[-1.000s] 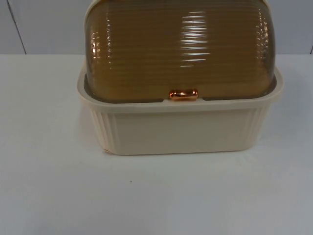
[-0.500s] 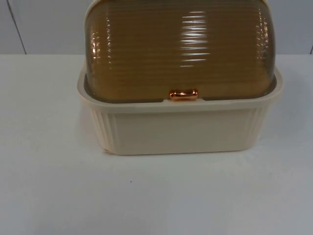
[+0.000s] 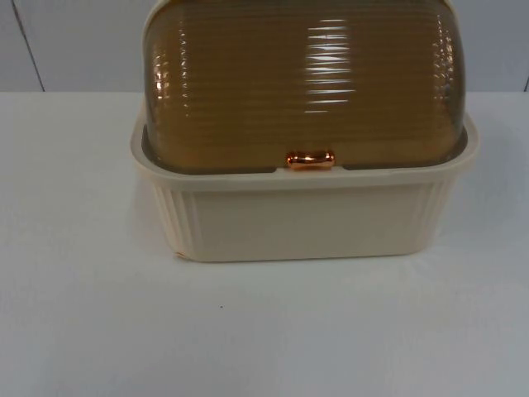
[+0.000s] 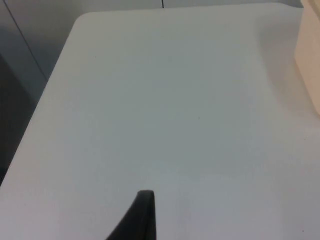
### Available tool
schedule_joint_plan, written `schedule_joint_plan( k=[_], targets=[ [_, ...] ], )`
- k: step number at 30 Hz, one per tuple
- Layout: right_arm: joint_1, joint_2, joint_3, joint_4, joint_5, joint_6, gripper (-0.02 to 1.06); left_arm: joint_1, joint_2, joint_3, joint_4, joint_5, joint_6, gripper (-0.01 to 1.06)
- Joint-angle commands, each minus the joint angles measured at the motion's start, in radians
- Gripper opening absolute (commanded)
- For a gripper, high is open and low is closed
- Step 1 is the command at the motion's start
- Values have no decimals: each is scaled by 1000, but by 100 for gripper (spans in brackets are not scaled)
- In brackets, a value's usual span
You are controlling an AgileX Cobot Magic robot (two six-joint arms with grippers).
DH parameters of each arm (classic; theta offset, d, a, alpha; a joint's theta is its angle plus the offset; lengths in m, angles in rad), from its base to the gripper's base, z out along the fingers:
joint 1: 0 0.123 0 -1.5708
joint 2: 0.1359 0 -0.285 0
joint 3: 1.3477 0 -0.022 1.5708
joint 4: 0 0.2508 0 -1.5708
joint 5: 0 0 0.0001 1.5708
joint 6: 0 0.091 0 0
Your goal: Open the box lid with the left hand, place the block into the box with the right hand, then close the box lid with the left hand.
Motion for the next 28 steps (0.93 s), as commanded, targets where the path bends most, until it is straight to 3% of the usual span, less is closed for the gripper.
schedule_joint_plan(
  k=[1, 28],
  targets=[
    [-2, -5, 2, 1, -8, 3, 105, 2, -5, 4, -7, -10, -4, 104],
    [22, -11, 2, 1, -8, 9, 105, -33, -5, 4, -3, -10, -4, 104]
  ],
)
